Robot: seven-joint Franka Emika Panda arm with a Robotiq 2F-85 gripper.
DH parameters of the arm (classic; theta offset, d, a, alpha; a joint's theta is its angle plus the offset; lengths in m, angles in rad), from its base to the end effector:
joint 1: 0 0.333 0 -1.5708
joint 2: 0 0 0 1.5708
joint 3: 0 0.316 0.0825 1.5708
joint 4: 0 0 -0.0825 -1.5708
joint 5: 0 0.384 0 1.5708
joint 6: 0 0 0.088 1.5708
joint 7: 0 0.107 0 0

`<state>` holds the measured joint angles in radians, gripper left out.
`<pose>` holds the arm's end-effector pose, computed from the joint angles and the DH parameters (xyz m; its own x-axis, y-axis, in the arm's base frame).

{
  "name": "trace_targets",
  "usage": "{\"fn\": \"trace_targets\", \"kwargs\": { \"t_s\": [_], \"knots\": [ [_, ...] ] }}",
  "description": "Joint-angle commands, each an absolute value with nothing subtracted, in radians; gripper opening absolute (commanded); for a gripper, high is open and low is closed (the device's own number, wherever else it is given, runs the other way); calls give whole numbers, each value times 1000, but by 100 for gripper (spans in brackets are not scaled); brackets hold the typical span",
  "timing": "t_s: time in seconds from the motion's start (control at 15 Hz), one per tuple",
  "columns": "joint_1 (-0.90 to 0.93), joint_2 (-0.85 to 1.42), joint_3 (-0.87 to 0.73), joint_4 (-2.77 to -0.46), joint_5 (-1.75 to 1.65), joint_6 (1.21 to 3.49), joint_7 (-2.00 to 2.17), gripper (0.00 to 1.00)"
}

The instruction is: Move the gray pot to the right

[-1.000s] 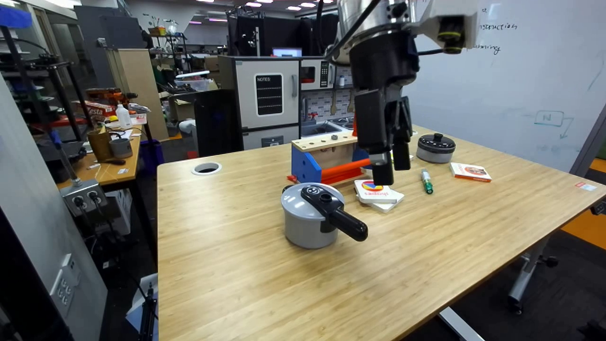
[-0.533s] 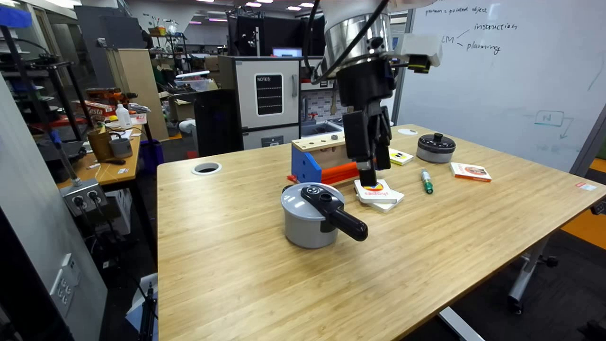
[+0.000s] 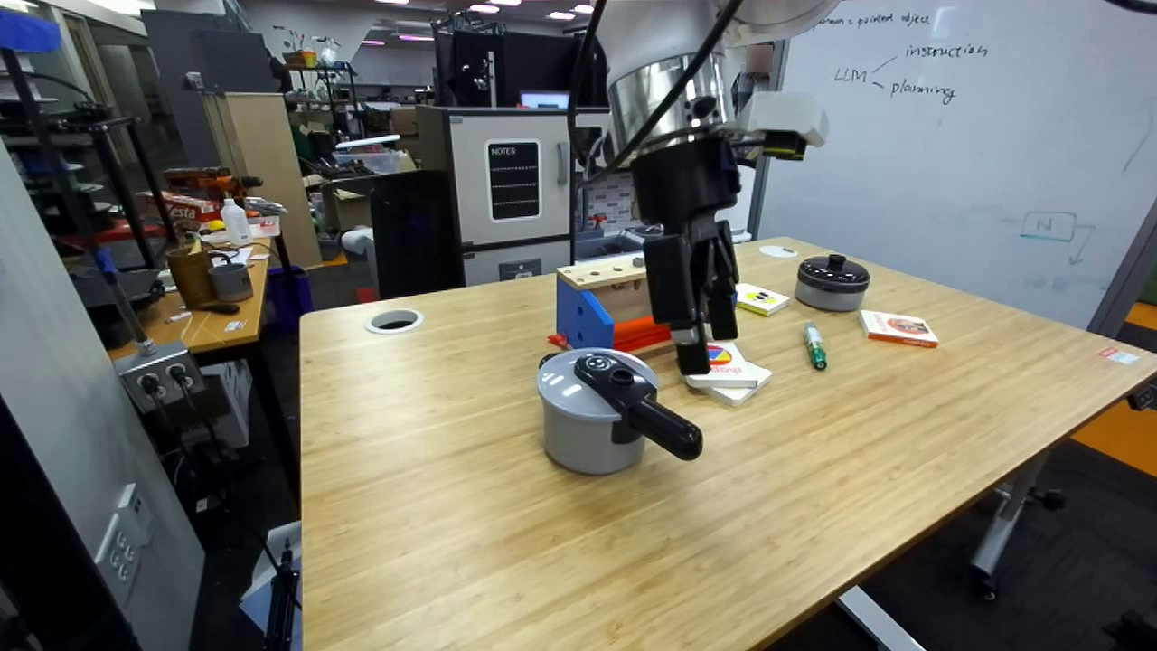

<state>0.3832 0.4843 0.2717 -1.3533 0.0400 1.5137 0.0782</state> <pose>0.5402 0.3797 0.4331 0.7913 0.5253 -0.3129 0.5088 -0.8495 -0.1393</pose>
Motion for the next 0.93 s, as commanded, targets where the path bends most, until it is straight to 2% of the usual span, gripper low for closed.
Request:
{"fn": "trace_targets", "kwargs": {
  "t_s": [0.0, 0.87],
  "knots": [
    [395, 516, 265, -1311, 40, 1489, 60, 100],
    [392, 624, 266, -1281, 65, 1512, 23, 100]
  ]
}}
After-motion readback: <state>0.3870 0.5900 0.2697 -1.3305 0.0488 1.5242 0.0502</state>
